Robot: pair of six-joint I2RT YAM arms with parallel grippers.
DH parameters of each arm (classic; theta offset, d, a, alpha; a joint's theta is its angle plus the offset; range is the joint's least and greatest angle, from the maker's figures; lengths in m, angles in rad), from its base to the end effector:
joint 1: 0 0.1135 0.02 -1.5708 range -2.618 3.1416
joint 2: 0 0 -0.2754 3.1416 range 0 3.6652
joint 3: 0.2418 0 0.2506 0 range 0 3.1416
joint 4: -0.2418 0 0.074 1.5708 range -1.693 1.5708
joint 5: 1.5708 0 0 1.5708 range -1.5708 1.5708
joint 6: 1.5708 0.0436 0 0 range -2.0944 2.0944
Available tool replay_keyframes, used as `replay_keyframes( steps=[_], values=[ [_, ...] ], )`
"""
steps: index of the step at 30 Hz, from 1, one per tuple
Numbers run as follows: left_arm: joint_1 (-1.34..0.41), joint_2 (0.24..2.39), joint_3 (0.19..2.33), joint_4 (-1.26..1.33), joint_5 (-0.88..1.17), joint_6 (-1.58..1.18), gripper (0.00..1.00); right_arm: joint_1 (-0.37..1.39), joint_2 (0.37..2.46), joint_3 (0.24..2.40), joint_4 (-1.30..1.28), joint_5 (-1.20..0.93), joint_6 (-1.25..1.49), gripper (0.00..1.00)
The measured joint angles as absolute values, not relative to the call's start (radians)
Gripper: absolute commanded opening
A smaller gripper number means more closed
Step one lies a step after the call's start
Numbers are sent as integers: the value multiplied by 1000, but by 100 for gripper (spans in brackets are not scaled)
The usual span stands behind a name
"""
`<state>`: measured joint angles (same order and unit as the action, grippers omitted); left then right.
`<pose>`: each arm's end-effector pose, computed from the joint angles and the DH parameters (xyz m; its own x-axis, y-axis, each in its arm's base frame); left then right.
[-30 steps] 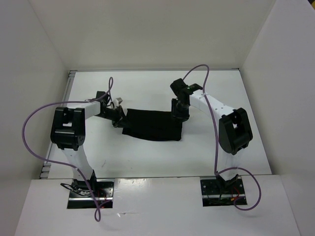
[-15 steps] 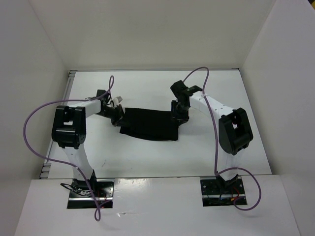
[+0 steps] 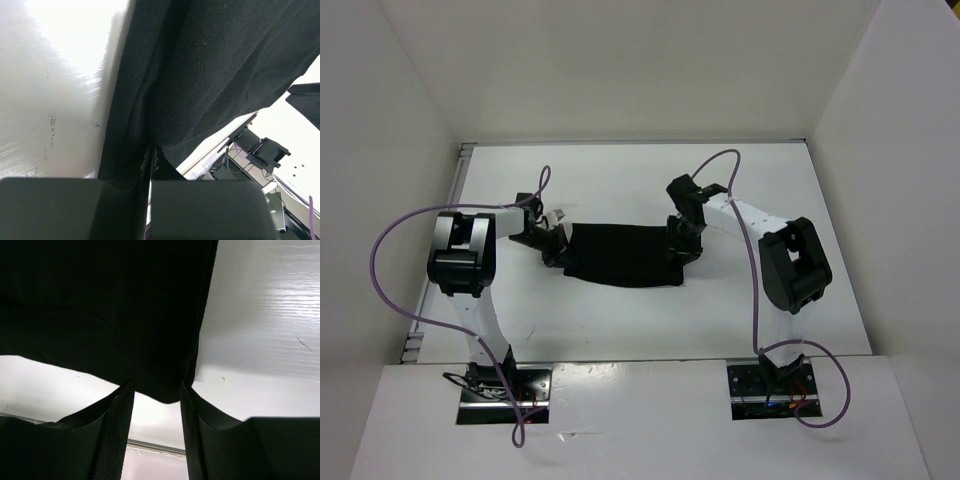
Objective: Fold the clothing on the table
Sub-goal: Fold the skirt
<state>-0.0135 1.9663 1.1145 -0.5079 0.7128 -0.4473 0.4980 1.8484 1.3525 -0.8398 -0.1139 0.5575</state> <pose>0.3535 -0.0333 0.1195 -0.9452 -0.3145 0.0877 -0.2901 0.6861 -0.6672 0.3186 0.1789 0.2013 -0.9884 0.0609 -0.1392 0.0296 0.9757 0.2170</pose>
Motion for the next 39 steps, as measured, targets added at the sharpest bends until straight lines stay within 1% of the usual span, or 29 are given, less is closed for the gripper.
replay_keyframes(
  steps=[3, 4, 8, 9, 16, 24, 28, 31, 32, 33, 34, 35, 37, 39],
  values=[
    [-14, 1966, 1114, -508, 711, -448, 0, 498, 1863, 1342, -823, -125, 559, 47],
    [-14, 1966, 1114, -508, 710, -448, 1, 498, 1866, 1340, -822, -128, 559, 47],
    [-13, 1959, 1114, -514, 699, -448, 20, 498, 1871, 1335, -820, -107, 565, 50],
    [-12, 1951, 1114, -519, 690, -447, 21, 497, 1870, 1335, -820, -97, 569, 50],
    [1, 1867, 1121, -550, 617, -443, 22, 443, 1850, 1327, -806, -78, 590, 51],
    [4, 1823, 1140, -577, 615, -445, 22, 419, 1853, 1260, -750, -135, 599, 51],
    [4, 1785, 1166, -596, 628, -445, 23, 419, 1858, 1207, -725, -176, 603, 48],
    [4, 1753, 1191, -600, 647, -447, 25, 419, 1858, 1175, -700, -210, 609, 39],
    [4, 1744, 1199, -604, 656, -448, 25, 419, 1858, 1161, -685, -226, 611, 24],
    [4, 1737, 1208, -604, 665, -448, 25, 419, 1858, 1150, -676, -245, 612, 18],
    [4, 1732, 1216, -604, 674, -448, 25, 419, 1858, 1138, -661, -262, 624, 13],
    [4, 1730, 1225, -604, 686, -449, 25, 419, 1858, 1127, -647, -282, 630, 5],
    [1, 1730, 1239, -599, 708, -450, 25, 419, 1858, 1110, -620, -320, 645, 0],
    [-9, 1731, 1246, -597, 738, -451, 26, 419, 1858, 1098, -598, -344, 662, 0]
  ],
)
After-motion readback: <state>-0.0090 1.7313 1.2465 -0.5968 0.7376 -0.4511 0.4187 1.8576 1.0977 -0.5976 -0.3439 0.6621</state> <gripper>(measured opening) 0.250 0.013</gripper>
